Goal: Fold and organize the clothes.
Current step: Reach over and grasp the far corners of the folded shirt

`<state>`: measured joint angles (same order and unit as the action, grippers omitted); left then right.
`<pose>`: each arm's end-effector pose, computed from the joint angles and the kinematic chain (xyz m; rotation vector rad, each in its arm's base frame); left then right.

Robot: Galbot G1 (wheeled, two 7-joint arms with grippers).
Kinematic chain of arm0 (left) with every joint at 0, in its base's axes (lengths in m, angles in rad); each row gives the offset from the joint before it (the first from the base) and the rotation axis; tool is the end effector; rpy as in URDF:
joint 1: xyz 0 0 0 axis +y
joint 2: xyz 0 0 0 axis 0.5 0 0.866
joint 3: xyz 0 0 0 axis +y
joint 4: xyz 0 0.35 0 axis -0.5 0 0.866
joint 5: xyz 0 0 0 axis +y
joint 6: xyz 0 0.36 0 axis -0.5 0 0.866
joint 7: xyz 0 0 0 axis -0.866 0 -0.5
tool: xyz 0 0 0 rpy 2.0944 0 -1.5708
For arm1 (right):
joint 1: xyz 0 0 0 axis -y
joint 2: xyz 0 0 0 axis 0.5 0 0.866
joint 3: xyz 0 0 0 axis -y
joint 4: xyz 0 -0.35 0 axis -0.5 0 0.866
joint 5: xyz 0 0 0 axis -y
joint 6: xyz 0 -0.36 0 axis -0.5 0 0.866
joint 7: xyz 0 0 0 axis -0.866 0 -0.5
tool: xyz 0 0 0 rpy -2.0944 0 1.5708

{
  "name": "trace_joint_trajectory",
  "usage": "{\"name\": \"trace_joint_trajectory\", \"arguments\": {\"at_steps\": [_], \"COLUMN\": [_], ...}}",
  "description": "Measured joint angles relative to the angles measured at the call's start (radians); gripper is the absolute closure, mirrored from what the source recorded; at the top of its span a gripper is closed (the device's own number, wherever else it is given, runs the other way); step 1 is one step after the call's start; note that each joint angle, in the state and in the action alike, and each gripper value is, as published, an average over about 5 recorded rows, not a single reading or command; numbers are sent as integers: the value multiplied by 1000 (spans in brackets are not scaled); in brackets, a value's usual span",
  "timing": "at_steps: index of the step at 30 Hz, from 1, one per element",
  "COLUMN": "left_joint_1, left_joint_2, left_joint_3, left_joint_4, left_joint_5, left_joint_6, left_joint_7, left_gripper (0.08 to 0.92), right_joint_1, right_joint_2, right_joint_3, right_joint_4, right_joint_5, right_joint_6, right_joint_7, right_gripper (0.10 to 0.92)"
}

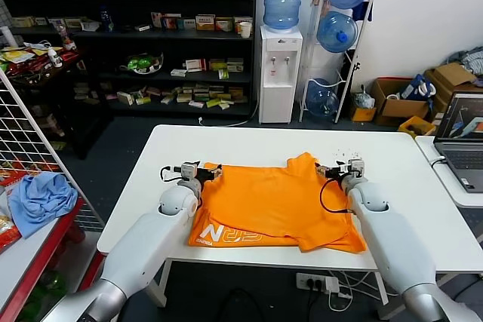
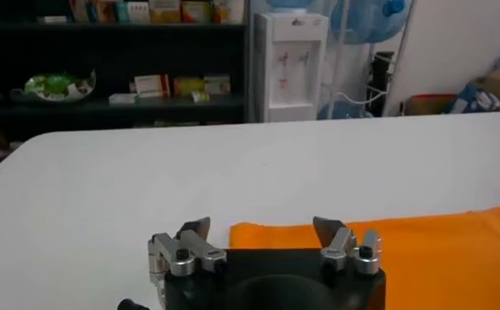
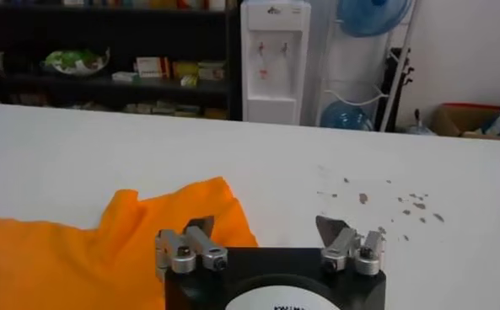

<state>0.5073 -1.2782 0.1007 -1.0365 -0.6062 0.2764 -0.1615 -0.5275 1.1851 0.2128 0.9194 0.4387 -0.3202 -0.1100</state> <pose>0.5050 -0.0196 -0.3536 -0.2531 -2.6647 -0.0636 0.5144 -0.1327 -0.3502 0.1362 -2.6235 0.0319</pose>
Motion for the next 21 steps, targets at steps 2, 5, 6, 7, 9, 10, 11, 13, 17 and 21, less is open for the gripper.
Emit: {"name": "trace_joint_trajectory", "arguments": {"at_steps": [2, 5, 6, 7, 9, 10, 11, 13, 17, 21], "left_joint_1": [-7, -12, -13, -14, -14, -14, -13, -11, -3, 7], "left_joint_2": [-2, -3, -3, -3, -2, 0, 1, 6, 16, 24], "left_joint_3": [-1, -3, -4, -5, -7, -8, -8, -8, -12, -14], "left_joint_4": [22, 45, 50, 55, 61, 63, 64, 63, 54, 41], "left_joint_5": [5, 9, 10, 11, 12, 12, 12, 12, 10, 7], "left_joint_6": [0, 4, 6, 8, 13, 15, 17, 22, 25, 23], "left_joint_7": [2, 7, 9, 12, 16, 17, 19, 22, 31, 40], "left_gripper": [185, 231, 253, 279, 339, 365, 400, 452, 573, 686], "right_joint_1": [12, 28, 33, 38, 47, 50, 53, 58, 61, 59], "right_joint_2": [15, 34, 39, 44, 52, 56, 60, 67, 79, 82], "right_joint_3": [-2, -7, -8, -9, -12, -13, -13, -12, -6, -1], "right_joint_4": [-26, -60, -70, -78, -93, -99, -106, -118, -137, -141], "right_joint_5": [-13, -33, -39, -45, -55, -59, -63, -69, -82, -87], "right_joint_6": [10, 23, 26, 29, 32, 33, 34, 37, 50, 61], "right_joint_7": [-10, -23, -26, -30, -37, -40, -43, -49, -60, -64], "right_gripper": [313, 400, 434, 460, 521, 547, 573, 633, 746, 860]}}
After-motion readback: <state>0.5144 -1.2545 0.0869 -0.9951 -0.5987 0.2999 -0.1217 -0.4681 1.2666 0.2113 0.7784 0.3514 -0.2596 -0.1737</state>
